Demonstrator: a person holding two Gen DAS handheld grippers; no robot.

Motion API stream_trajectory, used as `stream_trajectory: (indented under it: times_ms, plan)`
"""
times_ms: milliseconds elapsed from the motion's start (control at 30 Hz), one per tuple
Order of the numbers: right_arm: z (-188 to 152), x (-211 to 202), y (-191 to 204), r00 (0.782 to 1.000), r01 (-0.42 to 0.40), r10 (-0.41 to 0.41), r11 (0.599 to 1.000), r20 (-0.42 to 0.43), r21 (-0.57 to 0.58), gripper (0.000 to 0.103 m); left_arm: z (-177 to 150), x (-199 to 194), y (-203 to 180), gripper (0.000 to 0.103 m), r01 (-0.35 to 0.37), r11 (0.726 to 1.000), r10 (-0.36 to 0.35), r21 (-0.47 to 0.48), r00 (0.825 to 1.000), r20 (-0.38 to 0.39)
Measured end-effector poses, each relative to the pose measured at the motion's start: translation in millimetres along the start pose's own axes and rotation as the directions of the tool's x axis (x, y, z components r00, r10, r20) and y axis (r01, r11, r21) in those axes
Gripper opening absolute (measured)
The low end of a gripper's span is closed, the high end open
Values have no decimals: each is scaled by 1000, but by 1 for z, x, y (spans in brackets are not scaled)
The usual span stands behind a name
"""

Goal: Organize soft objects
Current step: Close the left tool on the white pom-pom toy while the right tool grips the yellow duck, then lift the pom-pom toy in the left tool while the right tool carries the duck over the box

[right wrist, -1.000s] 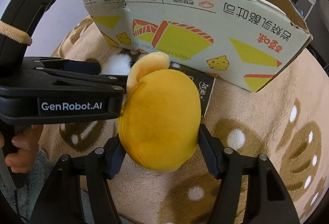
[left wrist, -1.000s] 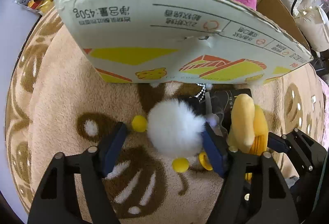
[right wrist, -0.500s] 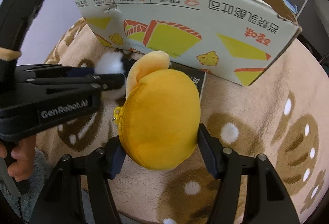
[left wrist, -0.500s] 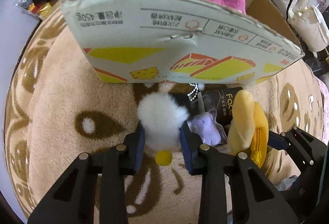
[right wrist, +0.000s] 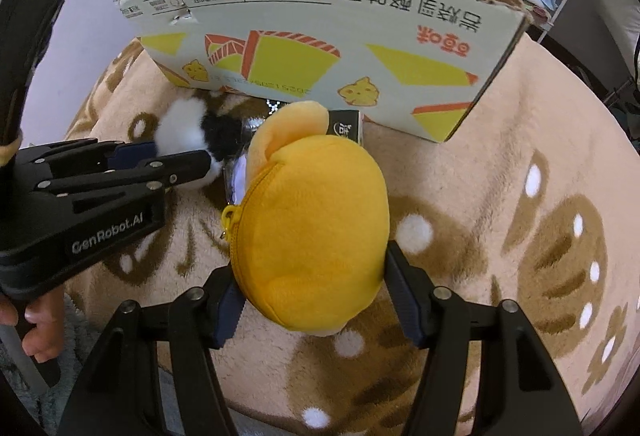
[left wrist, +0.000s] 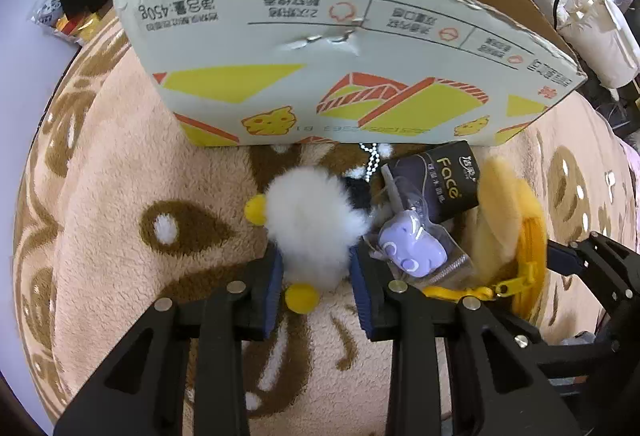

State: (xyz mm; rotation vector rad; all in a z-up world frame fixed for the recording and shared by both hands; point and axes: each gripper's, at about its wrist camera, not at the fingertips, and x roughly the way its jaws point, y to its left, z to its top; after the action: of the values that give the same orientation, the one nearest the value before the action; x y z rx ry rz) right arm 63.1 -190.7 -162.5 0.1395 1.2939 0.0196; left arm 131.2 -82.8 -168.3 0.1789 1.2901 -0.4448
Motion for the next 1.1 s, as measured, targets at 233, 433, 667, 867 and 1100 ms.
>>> stream_trajectory:
  times_ms: [233, 433, 667, 867, 1100]
  plan:
    - [-2, -9, -2, 1000, 2, -2, 1000, 8, -16, 67, 1, 7, 9, 51, -1, 1000, 1, -4, 1000, 9]
    - [-2, -8, -6, 1000, 2, -2, 1000, -17, -7, 67, 13, 13, -2, 53, -11, 1000, 11, 29, 1000, 8]
    - [1, -3, -8, 999, -4, 3, 1000, -48, -24, 67, 18, 17, -4, 49, -9, 1000, 9, 0, 999, 40]
    - [-1, -8, -16, 999, -1, 0, 1000, -46, -17, 67, 19, 19, -7, 36, 6, 1000, -7, 25, 999, 38]
    - [-1, -20, -17, 1000, 10, -10, 1000, -8, -11, 67, 10, 9, -10, 34, 12, 1000, -13, 17, 998, 68]
